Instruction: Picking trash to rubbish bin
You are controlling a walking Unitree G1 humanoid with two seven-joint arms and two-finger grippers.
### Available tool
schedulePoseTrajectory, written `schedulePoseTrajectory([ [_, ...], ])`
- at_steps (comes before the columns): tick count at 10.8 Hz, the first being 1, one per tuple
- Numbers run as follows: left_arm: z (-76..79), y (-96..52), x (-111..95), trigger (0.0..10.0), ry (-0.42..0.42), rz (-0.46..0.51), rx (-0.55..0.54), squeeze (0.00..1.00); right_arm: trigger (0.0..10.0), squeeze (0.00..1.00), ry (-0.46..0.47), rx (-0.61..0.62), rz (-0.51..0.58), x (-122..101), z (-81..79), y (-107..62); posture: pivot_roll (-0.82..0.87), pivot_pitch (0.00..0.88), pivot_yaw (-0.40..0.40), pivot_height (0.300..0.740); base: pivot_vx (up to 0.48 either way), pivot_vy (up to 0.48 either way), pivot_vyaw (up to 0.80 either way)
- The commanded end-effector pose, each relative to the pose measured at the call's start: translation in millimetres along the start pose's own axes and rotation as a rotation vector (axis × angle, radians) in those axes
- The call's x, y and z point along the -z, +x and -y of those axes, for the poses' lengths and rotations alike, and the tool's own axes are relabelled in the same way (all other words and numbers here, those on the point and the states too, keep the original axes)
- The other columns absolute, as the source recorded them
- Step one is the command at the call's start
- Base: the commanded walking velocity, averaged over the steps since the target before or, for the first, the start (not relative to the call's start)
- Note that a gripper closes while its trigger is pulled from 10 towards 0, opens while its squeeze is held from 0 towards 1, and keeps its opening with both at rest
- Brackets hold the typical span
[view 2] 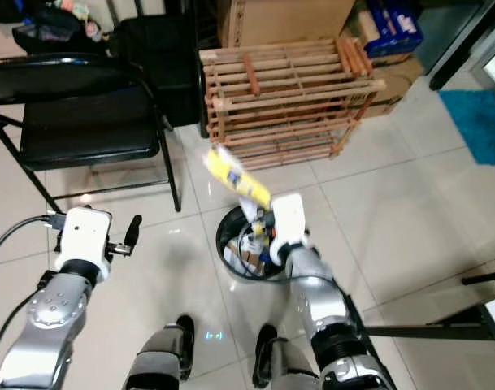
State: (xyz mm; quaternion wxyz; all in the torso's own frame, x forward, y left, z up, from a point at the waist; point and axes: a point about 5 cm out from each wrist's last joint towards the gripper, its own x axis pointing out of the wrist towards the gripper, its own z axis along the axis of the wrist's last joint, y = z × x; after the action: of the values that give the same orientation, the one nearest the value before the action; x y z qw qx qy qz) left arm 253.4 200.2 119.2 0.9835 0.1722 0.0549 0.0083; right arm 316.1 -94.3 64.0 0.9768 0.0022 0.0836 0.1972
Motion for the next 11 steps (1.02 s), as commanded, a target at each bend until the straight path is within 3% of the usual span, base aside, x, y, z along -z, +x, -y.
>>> schedulePoseTrajectory([
  [1,1.0,-6.3,2,10.0,0.007,-0.026,0.025,0.0,10.0,0.0,0.001,0.008,-0.036,13,0.5,-2.2,0.48,0.38,-0.093,0.74,0.0,0.0,0.0],
  [4,-1.8,-12.6,0,10.0,0.02,-0.049,0.041,0.0,10.0,0.0,-0.045,0.048,-0.094,32,4.2,-4.7,0.48,0.394,-0.08,0.74,0.0,0.0,0.0],
  [11,-2.8,-18.0,0,10.0,0.032,-0.079,0.05,0.0,10.0,0.0,-0.103,0.2,-0.077,27,38.7,-8.0,0.49,0.41,-0.077,0.74,0.0,0.0,0.0],
])
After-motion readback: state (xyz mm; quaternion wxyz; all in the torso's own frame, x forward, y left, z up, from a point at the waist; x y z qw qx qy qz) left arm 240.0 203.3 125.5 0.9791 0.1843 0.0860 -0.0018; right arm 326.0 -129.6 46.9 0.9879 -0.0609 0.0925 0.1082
